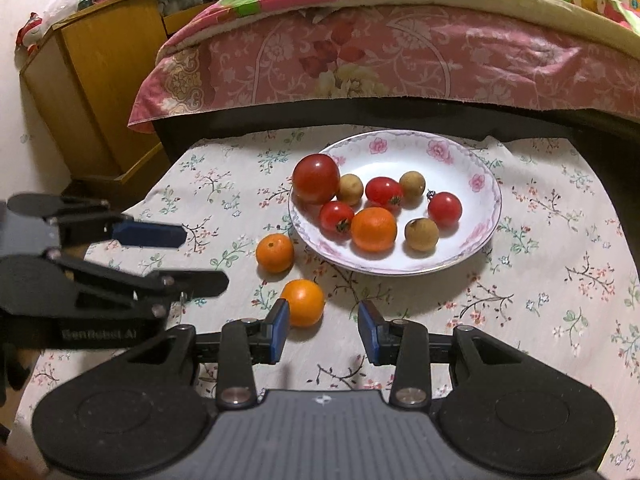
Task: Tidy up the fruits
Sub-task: 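Withdraw both open tools from the plate toward the two tangerines, then grasp a tangerine with the right tool and lift it, then grasp the other tangerine with the left tool while the right tool holds its tangerine, then carry both tangerines in the left and right tools to the plate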
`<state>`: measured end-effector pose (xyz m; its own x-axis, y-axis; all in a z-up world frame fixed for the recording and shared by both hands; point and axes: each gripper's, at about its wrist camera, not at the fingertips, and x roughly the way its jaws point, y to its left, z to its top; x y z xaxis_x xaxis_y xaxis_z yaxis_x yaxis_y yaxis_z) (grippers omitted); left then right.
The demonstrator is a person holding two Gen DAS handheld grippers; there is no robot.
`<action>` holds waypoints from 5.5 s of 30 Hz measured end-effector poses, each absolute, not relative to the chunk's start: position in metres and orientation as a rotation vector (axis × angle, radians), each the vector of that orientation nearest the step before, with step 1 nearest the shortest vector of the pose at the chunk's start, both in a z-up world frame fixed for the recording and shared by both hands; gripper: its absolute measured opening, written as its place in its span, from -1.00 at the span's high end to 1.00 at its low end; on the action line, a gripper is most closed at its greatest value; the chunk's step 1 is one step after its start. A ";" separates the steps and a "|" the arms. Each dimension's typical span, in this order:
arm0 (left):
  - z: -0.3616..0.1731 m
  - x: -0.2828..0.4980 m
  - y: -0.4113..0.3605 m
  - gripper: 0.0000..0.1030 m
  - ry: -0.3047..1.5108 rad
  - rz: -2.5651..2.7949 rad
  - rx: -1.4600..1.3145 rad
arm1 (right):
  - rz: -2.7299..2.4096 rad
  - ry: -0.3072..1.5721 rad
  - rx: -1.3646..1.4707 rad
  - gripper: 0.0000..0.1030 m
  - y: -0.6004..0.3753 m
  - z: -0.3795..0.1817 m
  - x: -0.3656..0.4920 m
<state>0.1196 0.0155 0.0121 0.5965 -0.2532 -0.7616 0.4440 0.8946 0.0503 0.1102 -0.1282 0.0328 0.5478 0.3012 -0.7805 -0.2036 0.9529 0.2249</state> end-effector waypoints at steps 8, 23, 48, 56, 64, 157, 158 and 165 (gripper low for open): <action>0.005 0.115 0.016 -0.26 0.868 -0.427 0.249 | 0.306 0.973 0.101 0.28 -0.121 0.026 0.109; -0.004 0.119 0.022 -0.47 0.913 -0.430 0.252 | 0.322 0.988 0.100 0.27 -0.116 0.020 0.117; -0.009 0.128 0.028 -0.55 0.945 -0.417 0.250 | 0.342 1.015 0.057 0.26 -0.095 0.002 0.148; -0.009 0.128 0.023 -0.62 0.941 -0.427 0.260 | 0.344 1.023 0.054 0.38 -0.099 0.003 0.145; -0.010 0.129 0.019 -0.62 0.938 -0.435 0.278 | 0.354 1.032 0.039 0.38 -0.103 0.005 0.136; -0.020 0.098 -0.015 0.24 0.923 -0.498 0.255 | 0.379 1.089 0.044 0.38 -0.139 0.015 0.097; -0.019 0.098 -0.015 0.24 0.921 -0.499 0.249 | 0.380 1.085 0.045 0.38 -0.138 0.015 0.097; -0.011 0.103 -0.017 0.24 0.896 -0.497 0.227 | 0.376 1.050 0.065 0.38 -0.141 0.024 0.098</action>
<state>0.1029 -0.0169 -0.0112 0.5215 -0.3178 -0.7919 0.5034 0.8639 -0.0152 0.0978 -0.1411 0.0242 0.4400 0.3334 -0.8338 -0.2719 0.9344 0.2301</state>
